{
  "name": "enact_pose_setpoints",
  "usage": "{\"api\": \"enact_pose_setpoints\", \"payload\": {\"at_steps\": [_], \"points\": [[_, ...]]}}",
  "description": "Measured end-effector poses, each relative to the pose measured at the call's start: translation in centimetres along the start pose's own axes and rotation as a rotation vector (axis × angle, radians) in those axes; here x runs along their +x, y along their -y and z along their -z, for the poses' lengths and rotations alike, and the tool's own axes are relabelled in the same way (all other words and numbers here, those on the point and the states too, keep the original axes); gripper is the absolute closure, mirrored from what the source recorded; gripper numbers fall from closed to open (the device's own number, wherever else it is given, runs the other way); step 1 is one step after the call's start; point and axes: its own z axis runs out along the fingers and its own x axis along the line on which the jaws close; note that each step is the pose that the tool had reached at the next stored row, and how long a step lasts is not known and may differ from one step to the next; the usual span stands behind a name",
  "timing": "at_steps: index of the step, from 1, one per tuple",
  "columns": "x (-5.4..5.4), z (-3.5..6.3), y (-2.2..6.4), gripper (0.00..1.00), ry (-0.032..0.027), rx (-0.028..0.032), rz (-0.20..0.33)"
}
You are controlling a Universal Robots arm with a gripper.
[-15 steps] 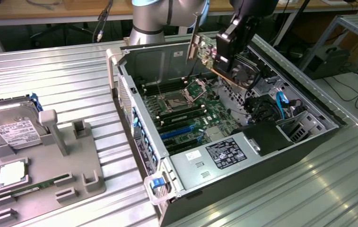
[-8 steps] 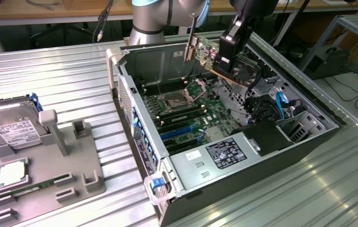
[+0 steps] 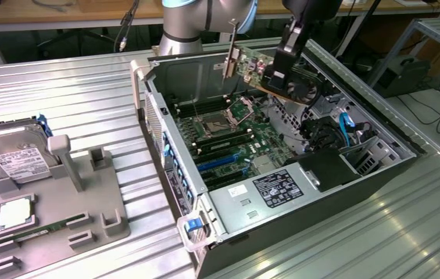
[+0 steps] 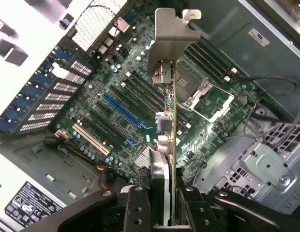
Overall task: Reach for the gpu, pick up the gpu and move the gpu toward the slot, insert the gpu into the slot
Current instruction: 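Insert the gpu into the slot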
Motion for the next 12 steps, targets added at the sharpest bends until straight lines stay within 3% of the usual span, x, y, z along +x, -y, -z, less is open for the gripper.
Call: {"api": "enact_pose_setpoints", "payload": {"at_steps": [12], "points": [[0.0,0.0,0.0,0.72,-0.0008,-0.0035,0.243]]}}
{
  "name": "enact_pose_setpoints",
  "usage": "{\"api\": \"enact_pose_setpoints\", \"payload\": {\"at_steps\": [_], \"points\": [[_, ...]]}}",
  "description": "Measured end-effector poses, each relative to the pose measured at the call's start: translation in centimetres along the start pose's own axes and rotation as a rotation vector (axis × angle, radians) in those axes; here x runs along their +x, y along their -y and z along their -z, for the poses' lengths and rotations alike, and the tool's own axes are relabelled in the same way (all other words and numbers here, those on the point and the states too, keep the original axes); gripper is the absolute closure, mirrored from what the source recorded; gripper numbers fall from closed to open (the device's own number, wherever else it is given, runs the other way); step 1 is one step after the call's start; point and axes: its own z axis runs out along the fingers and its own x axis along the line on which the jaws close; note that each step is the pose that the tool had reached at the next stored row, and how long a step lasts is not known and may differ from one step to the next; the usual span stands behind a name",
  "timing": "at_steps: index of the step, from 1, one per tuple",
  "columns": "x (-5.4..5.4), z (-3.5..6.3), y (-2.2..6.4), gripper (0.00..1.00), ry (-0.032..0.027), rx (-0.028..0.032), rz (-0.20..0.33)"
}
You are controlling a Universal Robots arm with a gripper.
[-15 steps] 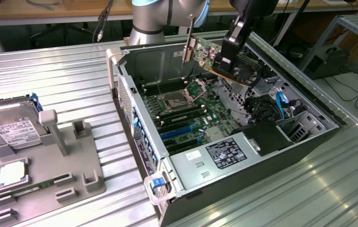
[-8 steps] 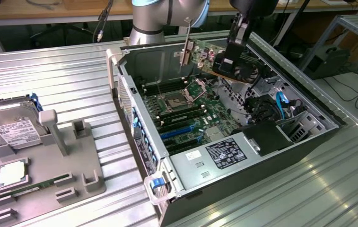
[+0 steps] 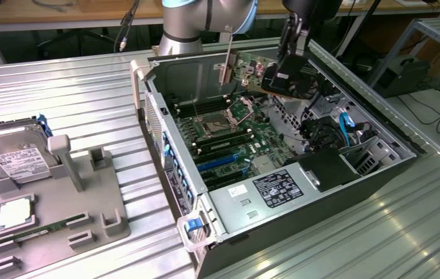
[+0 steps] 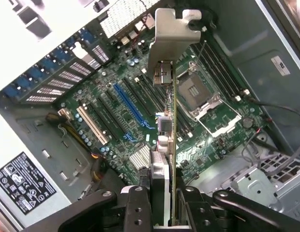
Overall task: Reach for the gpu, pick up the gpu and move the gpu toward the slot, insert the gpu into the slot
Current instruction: 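Insert the gpu into the slot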
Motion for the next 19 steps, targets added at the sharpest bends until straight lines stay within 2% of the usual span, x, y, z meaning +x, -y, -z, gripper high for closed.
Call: {"api": "enact_pose_setpoints", "payload": {"at_steps": [16,19], "points": [[0.0,0.0,0.0,0.72,-0.0011,-0.0045,0.312],[0.0,0.0,0.0,0.72,-0.0014,-0.0056,0.387]]}}
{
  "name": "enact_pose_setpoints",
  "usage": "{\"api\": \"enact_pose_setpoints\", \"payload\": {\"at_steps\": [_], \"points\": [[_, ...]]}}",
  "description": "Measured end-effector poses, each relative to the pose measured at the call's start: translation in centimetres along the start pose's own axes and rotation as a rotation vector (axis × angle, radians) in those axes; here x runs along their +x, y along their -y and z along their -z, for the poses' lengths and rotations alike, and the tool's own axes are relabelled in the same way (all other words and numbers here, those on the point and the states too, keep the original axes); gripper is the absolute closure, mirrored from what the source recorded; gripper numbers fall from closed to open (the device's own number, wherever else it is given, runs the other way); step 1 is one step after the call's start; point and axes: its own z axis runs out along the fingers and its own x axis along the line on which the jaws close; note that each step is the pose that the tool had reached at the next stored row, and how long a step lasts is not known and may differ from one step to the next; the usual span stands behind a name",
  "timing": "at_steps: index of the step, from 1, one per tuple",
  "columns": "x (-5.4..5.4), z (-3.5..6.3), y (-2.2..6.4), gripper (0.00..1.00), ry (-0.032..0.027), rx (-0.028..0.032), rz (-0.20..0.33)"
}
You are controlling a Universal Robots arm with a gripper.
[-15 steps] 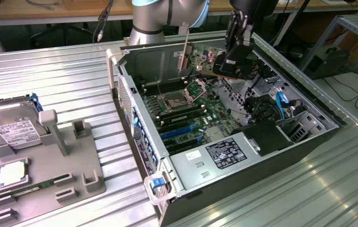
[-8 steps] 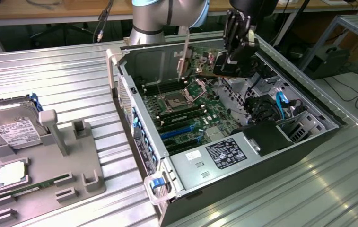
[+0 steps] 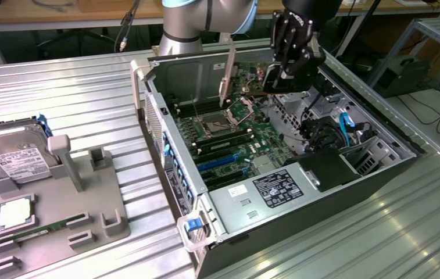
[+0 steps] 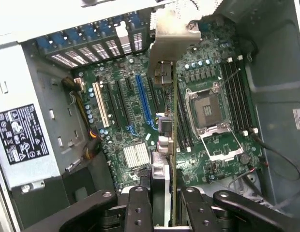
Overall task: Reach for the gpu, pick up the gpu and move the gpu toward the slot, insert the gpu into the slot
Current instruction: 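Insert the gpu into the slot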
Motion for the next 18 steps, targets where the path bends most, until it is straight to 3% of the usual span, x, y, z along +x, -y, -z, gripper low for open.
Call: {"api": "enact_pose_setpoints", "payload": {"at_steps": [9,18], "points": [[0.0,0.0,0.0,0.72,-0.0005,-0.0025,0.174],[0.0,0.0,0.0,0.72,-0.0006,-0.0026,0.181]]}}
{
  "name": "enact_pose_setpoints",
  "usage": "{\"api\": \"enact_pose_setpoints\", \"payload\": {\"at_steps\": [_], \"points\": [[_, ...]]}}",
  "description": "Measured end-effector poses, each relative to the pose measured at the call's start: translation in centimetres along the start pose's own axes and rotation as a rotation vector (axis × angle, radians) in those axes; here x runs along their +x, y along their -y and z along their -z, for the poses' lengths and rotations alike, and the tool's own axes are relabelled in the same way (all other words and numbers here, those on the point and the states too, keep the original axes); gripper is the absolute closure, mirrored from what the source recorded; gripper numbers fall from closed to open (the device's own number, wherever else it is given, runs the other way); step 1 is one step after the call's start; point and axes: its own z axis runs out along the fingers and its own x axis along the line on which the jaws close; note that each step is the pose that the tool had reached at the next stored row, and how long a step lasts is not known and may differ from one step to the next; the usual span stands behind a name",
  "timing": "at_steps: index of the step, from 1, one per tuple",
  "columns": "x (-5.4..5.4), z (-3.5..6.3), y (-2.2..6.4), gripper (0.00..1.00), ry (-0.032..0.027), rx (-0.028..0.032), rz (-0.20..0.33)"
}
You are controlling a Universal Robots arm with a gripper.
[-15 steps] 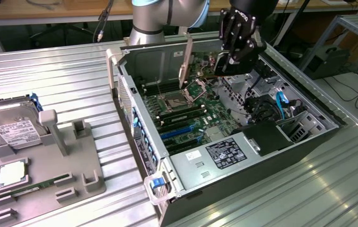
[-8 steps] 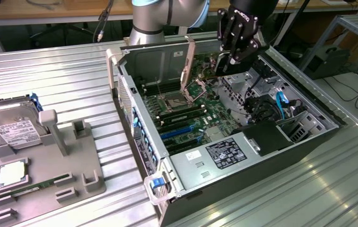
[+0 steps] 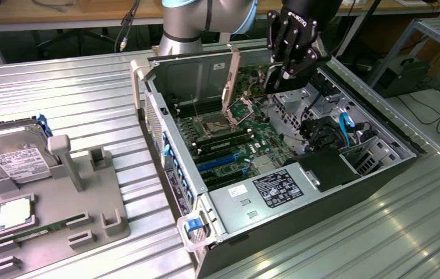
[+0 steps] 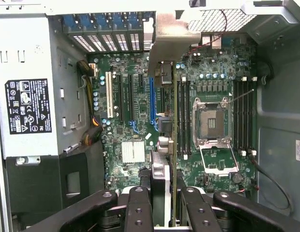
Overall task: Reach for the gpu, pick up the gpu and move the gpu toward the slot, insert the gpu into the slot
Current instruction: 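Insert the gpu into the slot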
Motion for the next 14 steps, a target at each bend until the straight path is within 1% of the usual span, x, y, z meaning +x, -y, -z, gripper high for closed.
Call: {"api": "enact_pose_setpoints", "payload": {"at_steps": [14], "points": [[-0.16,-0.07,-0.02,0.72,-0.001,0.0003,0.0]]}}
